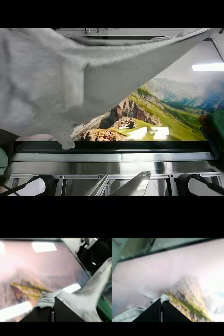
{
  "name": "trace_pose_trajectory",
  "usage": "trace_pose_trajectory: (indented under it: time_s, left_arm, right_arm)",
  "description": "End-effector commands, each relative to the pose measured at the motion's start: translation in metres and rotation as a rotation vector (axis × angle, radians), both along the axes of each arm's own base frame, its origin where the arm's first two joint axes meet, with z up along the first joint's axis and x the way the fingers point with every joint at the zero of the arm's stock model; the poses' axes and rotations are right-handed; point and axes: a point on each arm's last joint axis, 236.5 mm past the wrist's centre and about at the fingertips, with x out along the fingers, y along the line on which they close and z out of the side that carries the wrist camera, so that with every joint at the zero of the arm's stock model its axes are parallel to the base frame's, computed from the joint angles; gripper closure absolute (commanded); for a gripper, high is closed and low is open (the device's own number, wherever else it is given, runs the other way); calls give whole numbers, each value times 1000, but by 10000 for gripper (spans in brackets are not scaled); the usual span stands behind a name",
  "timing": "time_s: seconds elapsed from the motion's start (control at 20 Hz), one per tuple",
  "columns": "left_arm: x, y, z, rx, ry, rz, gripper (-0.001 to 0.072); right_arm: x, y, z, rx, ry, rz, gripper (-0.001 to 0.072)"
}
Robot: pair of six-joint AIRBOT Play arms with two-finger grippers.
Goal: Fold the shirts.
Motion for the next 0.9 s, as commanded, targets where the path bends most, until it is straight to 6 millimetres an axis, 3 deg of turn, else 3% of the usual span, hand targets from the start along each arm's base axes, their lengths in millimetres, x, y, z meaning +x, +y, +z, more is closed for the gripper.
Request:
trace_pose_trajectory:
  time_s: [0.0, 0.1, 0.15, 0.3, 0.45, 0.6, 0.75, 0.85]
  left_arm:
    - [73, 3, -166, -109, 321, -12, 691]
    - [95, -9, -235, -160, 460, -39, 692]
    - [102, -18, -259, -165, 502, -66, 692]
    - [126, -37, -293, -160, 538, -116, 702]
    - [153, -38, -295, -151, 499, -106, 701]
    - [161, -36, -294, -176, 533, -82, 701]
    - [148, -41, -291, -198, 582, -121, 698]
    - [125, -52, -269, -275, 613, -237, 690]
  right_arm:
    - [55, -11, -162, 120, 393, 21, 699]
    - [62, 6, -217, 148, 509, 69, 698]
    - [64, 14, -234, 146, 533, 92, 698]
    - [77, 24, -256, 128, 518, 109, 697]
    - [90, 19, -253, 106, 457, 90, 697]
    - [86, 19, -253, 99, 455, 113, 697]
    - [78, 27, -251, 108, 473, 155, 698]
    - [72, 39, -231, 145, 440, 211, 698]
